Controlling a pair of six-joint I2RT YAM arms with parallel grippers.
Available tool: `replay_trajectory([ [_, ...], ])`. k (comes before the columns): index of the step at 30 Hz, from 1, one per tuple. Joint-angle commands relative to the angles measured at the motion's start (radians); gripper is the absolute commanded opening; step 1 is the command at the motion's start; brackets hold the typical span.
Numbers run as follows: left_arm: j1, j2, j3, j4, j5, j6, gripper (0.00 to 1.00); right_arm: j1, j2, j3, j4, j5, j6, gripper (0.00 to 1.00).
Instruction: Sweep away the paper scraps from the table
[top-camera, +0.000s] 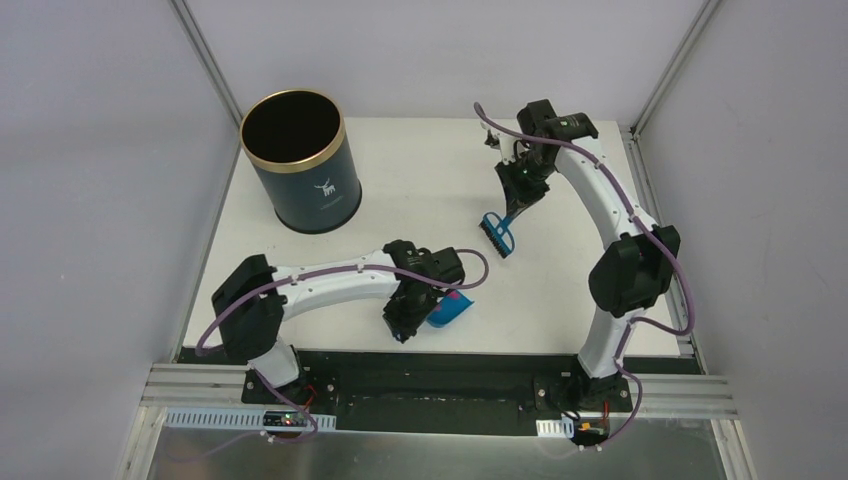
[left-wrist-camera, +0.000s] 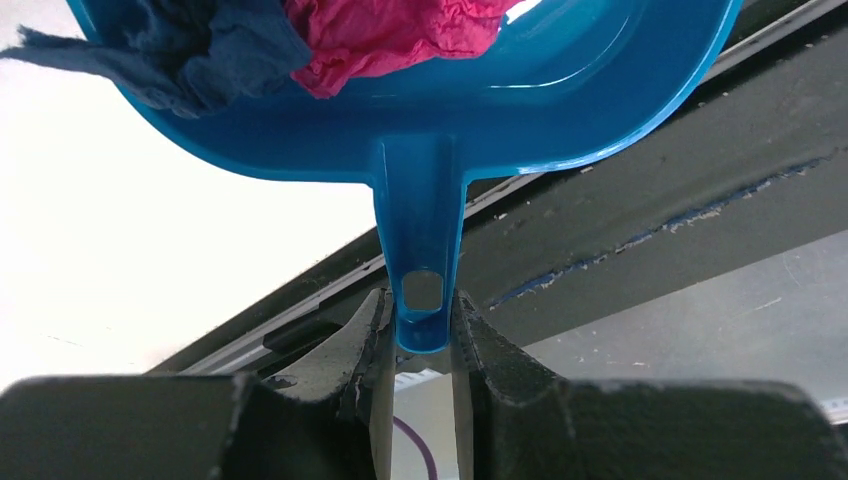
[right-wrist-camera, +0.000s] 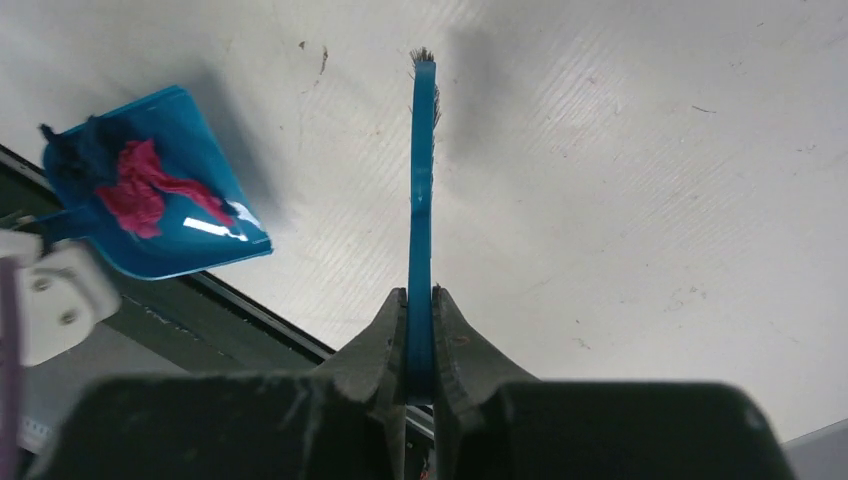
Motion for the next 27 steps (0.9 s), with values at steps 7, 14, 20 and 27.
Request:
replay_trajectory([
  [7,0.003,-0.171,0.074,-0.107,-0.138,-0.059,0.00,-0.095,-0.176,-0.219,0.110,-0.206,0.041,0.00],
  [14,0.096,-0.242,0.201,-0.142,-0.142,-0.018,0.00,-0.133,-0.274,-0.413,0.105,-0.485,0.007,0.00],
  [20,0.202,-0.198,0.415,-0.221,-0.134,0.058,0.00,-0.137,-0.261,-0.583,0.158,-0.707,-0.028,0.00],
  [27,0.323,-0.101,0.684,-0.292,-0.096,0.149,0.00,-0.135,-0.103,-0.664,0.004,-0.967,-0.295,0.00],
])
